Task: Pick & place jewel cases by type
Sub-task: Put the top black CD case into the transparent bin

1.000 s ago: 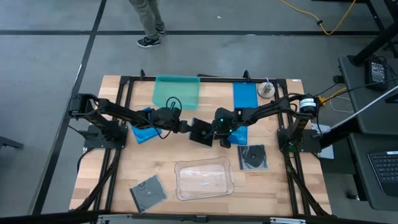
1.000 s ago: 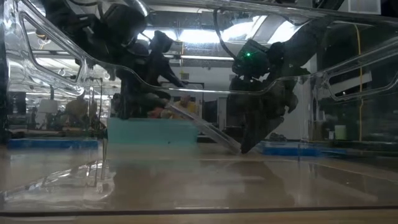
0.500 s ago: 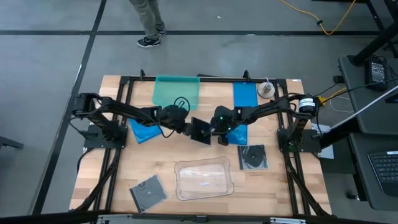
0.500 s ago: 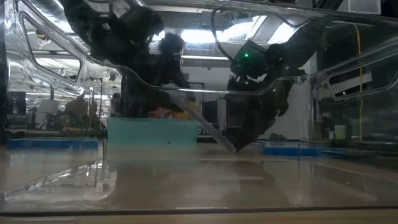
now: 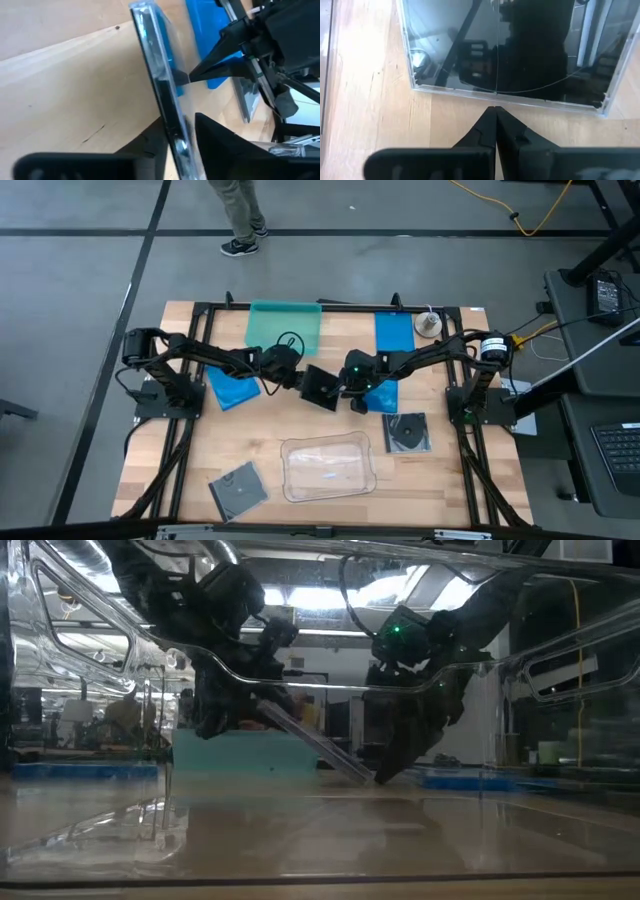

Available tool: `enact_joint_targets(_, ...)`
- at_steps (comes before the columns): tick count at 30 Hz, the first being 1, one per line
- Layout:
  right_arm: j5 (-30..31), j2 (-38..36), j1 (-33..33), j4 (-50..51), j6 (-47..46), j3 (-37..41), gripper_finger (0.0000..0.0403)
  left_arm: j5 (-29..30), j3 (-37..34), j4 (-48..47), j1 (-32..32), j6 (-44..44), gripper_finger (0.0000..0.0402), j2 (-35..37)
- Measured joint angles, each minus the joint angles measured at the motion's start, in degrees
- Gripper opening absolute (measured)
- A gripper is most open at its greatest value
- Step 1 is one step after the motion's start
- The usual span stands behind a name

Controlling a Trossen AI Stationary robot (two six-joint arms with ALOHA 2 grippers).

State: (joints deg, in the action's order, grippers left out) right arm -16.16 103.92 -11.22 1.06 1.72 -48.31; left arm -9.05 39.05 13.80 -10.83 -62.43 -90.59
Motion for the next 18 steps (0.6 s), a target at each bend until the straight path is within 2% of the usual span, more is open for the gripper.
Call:
enact_joint_targets(7, 2.51, -3.99, -0.31, 2.82, 0.54, 0.30, 0.0007, -1.76, 0.02, 1.66, -0.14, 0.05, 0.0023, 0.58)
enact_joint_targets(13, 10.93, -14.82, -3.36, 7.81, 4.63, 0.24, 0.0007, -0.63, -0.09, 1.10, -1.31, 2.18, 0.0028, 4.81)
enact_joint_targets(18, 16.65, -26.95, -7.95, 8.97, 5.53, 0.22, 0.0007, 0.77, -0.04, 1.18, -4.04, 8.27, 0.0021, 12.39)
